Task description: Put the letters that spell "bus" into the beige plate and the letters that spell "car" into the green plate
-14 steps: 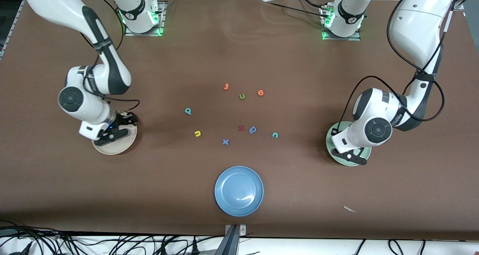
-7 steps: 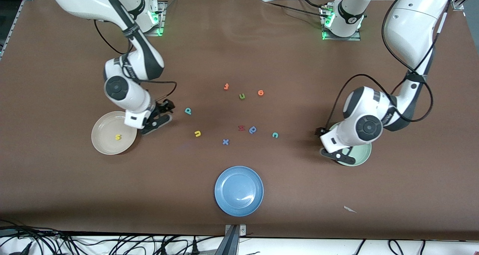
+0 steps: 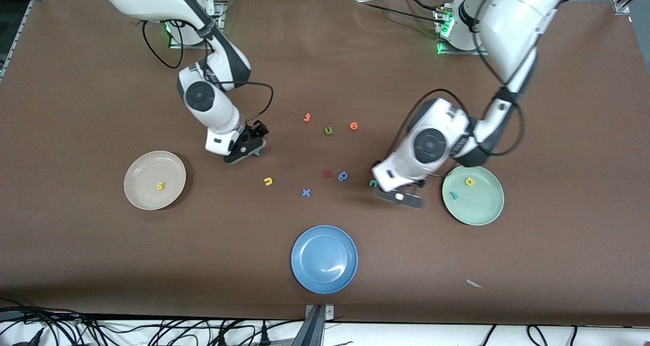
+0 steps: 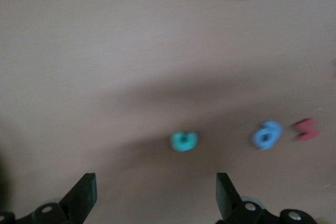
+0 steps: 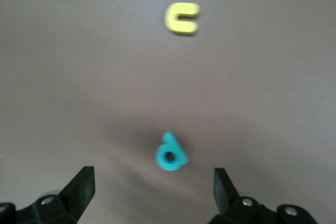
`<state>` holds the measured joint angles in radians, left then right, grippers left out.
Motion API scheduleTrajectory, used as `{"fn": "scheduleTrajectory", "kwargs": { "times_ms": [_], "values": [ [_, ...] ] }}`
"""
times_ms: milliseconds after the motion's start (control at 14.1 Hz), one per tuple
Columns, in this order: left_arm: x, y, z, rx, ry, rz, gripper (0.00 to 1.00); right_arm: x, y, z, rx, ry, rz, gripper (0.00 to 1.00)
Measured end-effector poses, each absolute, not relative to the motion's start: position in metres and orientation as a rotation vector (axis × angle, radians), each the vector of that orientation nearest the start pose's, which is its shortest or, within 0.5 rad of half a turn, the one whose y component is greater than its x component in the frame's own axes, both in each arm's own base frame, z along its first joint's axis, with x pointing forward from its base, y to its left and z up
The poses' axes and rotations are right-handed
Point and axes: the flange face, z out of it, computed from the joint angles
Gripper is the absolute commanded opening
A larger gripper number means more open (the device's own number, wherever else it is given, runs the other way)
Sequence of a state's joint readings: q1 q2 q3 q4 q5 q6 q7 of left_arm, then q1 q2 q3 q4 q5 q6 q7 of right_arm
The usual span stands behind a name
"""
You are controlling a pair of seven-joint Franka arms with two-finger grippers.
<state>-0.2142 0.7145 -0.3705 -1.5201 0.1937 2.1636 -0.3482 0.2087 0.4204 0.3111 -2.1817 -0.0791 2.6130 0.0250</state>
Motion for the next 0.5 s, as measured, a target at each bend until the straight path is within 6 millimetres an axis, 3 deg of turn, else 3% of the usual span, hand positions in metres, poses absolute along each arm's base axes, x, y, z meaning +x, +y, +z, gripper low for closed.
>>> {"fn": "scheduleTrajectory", "kwargs": {
  "times_ms": [71, 212, 283, 495],
  "values": [
    [0.611, -0.363, 0.249, -3.188, 0.44, 0.065, 1.0, 0.484, 0.288, 0.204, -2.945, -0.833, -0.024, 0.99],
    [0.608, -0.374, 0.227, -3.206, 0.444, 0.055, 0.96, 0.483, 0.284, 0.198, -2.96, -0.911, -0.031, 0.99],
    [0.609, -0.372, 0.217, -3.206, 0.438, 0.054, 0.83, 0.485, 0.279, 0.195, -2.97, -0.945, -0.036, 0.98],
    [0.62, -0.353, 0.199, -3.175, 0.413, 0.04, 0.79, 0.489, 0.273, 0.188, -2.974, -0.978, -0.052, 0.94]
  ]
}}
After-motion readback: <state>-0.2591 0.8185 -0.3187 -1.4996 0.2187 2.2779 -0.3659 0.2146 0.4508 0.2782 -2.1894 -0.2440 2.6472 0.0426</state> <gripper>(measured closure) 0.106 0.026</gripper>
